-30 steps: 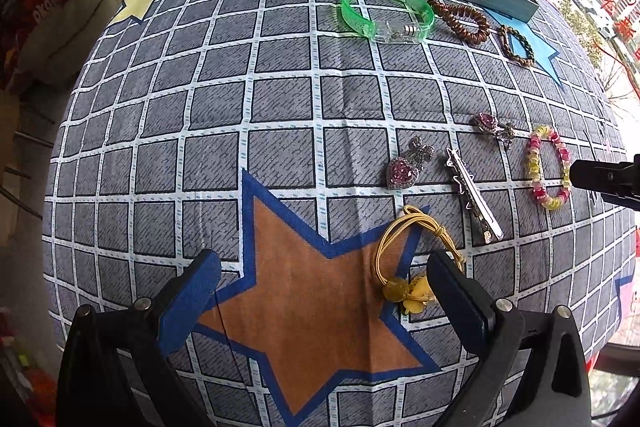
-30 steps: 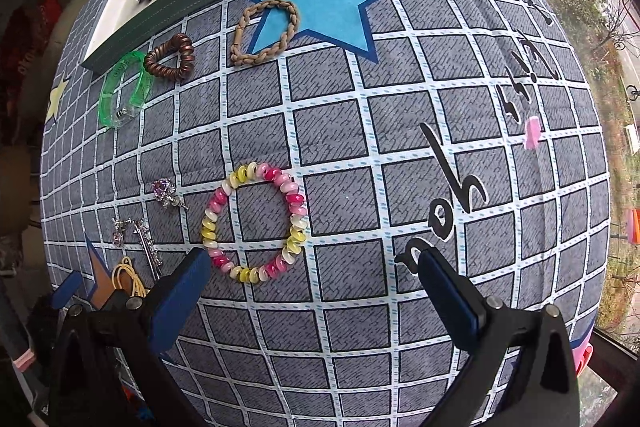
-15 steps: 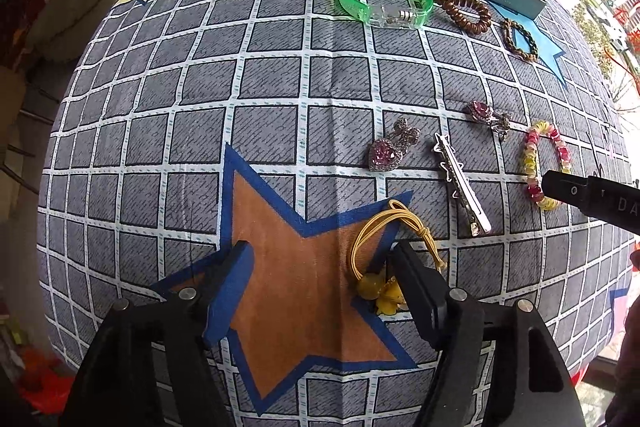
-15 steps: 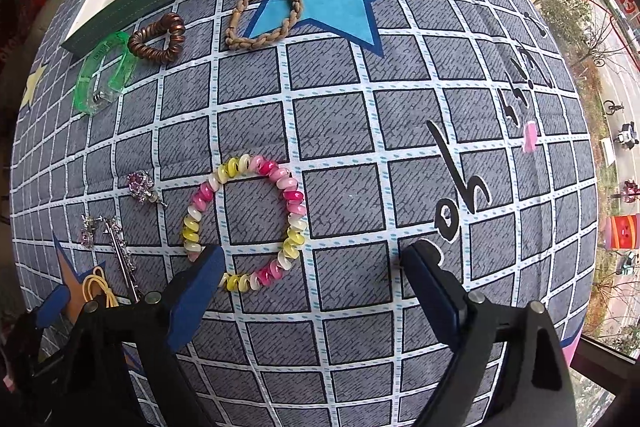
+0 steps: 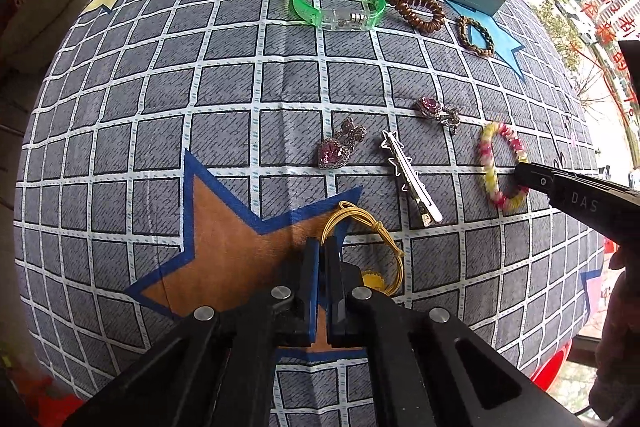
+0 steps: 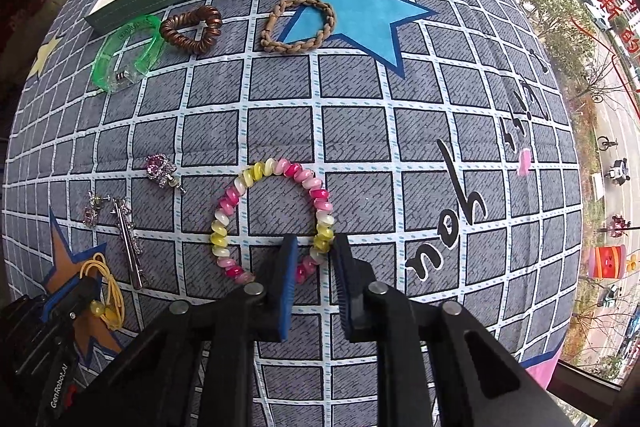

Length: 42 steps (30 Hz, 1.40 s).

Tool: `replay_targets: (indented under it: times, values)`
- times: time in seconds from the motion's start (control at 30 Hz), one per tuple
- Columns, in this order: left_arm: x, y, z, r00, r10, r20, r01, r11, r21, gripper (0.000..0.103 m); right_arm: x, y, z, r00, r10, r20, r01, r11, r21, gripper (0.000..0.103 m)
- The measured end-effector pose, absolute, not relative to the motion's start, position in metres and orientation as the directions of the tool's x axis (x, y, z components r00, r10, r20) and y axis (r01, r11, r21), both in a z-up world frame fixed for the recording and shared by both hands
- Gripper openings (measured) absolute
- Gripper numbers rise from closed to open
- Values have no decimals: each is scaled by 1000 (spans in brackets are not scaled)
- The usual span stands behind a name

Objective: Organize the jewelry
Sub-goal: 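Grasp the yellow beaded hair tie with the left tool while the right tool grasps the pink-yellow bracelet, then carry the hair tie and bracelet into the white tray and open both tools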

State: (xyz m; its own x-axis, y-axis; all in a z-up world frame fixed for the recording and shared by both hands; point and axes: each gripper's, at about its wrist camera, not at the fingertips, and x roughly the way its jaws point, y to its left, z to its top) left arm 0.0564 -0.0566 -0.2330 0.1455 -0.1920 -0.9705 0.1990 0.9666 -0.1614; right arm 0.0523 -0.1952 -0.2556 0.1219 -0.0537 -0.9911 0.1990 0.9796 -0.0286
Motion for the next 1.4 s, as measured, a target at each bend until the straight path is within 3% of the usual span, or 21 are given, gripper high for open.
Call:
replay_targets:
  times: [0.8,0.97,1.4]
  values:
    - [116,-46,-157,294,-332,-896,248,932,-264,14,102,-229,-152,313,119,-942,205,960,189,10]
    - [137,-18,-129,350,-341,-873,269,929,-255,14,112,-252,-149,352,139,-925,197,956,219,10]
    - [212,-38,-106,430,-336,-838,255,936,-244,14,200,-275,-135,401,173,-900,151,956,251,10]
